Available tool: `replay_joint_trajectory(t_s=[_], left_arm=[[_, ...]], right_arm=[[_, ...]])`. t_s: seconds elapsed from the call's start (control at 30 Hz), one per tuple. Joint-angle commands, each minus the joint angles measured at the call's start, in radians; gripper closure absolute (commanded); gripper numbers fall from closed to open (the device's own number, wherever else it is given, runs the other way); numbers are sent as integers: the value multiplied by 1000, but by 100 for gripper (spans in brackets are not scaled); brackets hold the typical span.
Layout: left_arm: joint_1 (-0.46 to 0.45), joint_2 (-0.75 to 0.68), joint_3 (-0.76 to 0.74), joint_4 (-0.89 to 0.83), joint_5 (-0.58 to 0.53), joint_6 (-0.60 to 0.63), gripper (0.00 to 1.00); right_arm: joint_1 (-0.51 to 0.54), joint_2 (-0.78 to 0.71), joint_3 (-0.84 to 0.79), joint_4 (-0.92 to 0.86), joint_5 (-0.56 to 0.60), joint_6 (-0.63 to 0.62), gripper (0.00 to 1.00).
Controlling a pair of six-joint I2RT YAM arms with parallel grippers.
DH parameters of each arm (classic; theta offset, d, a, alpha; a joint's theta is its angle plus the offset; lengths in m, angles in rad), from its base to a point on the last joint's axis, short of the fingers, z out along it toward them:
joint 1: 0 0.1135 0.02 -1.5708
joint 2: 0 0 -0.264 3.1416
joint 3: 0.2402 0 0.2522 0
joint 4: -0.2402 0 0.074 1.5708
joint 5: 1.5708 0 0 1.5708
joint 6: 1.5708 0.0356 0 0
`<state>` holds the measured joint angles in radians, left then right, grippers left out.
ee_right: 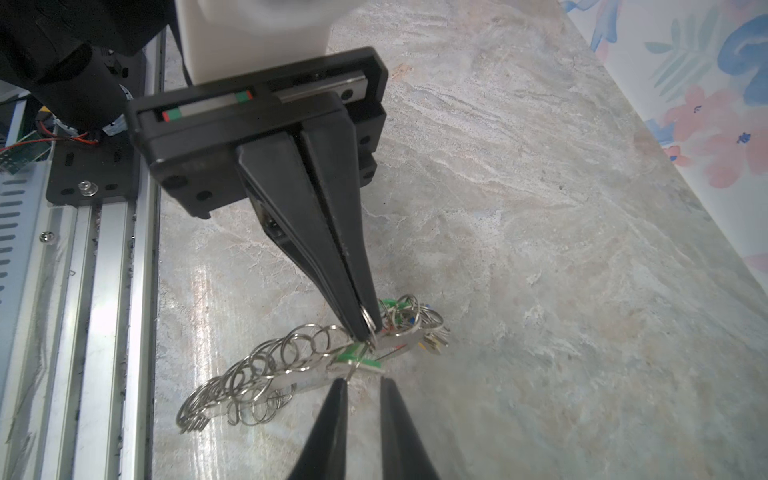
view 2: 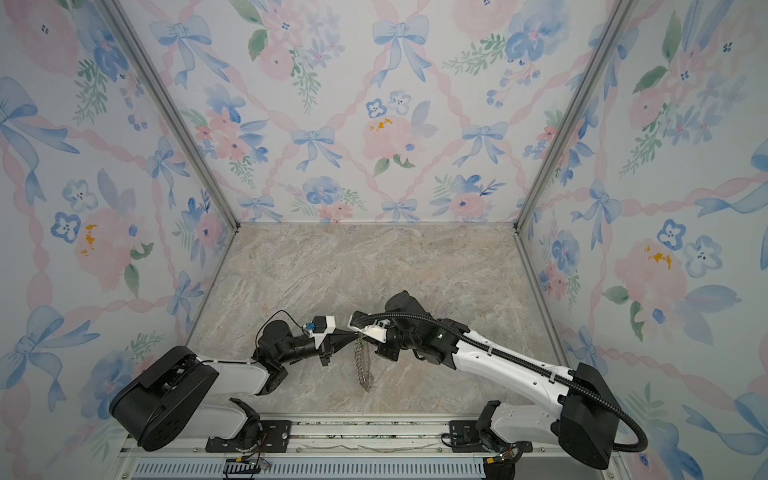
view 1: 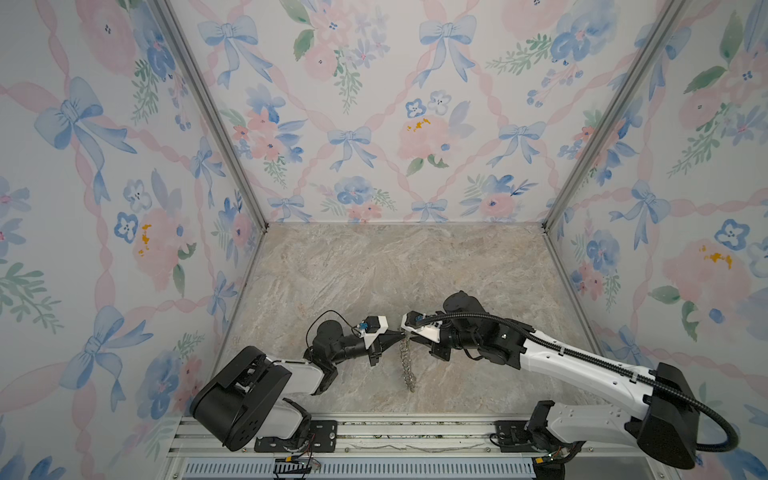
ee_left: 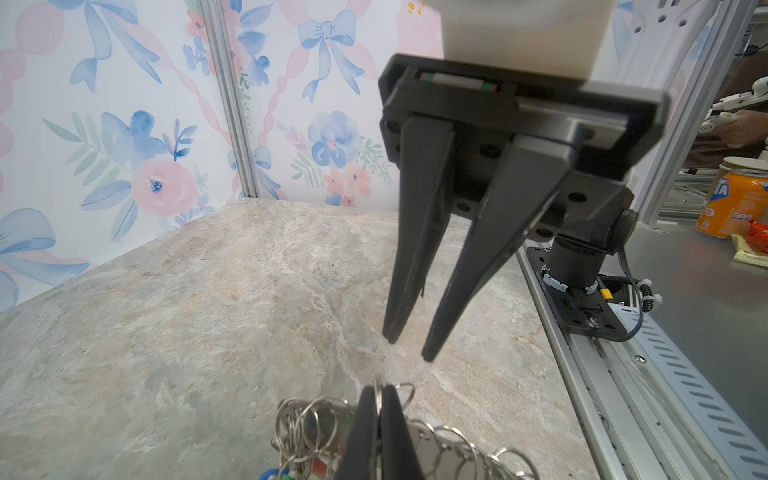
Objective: Put the keys on the keyring
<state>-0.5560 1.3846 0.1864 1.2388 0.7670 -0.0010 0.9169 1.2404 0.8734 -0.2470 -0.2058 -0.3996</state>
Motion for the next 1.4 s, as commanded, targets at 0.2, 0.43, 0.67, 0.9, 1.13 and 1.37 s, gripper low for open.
replay_joint_trajectory(t_s=[0.2,0.43,0.67,0.9,1.13,1.37], left_arm=[[-2,-13,15,27,-35,-23,100],[-8,0,8,73,-48,-52,100],[-15,17,4,118,-55,-79,100],[-23,66,-20,272,-118,-165,100],[-61,85,-48,352,-250,-202,100],[-72,91,-61,352,-284,-187,100]], right_arm=[[-8,19,-35,57,-33,43,84],[3,70,-45,98,25,52,83],[20,94,-48,141,41,52,92],[42,83,-78,170,51,32,96],[73,80,-97,206,100,3,95],[86,75,-115,239,103,5,87]])
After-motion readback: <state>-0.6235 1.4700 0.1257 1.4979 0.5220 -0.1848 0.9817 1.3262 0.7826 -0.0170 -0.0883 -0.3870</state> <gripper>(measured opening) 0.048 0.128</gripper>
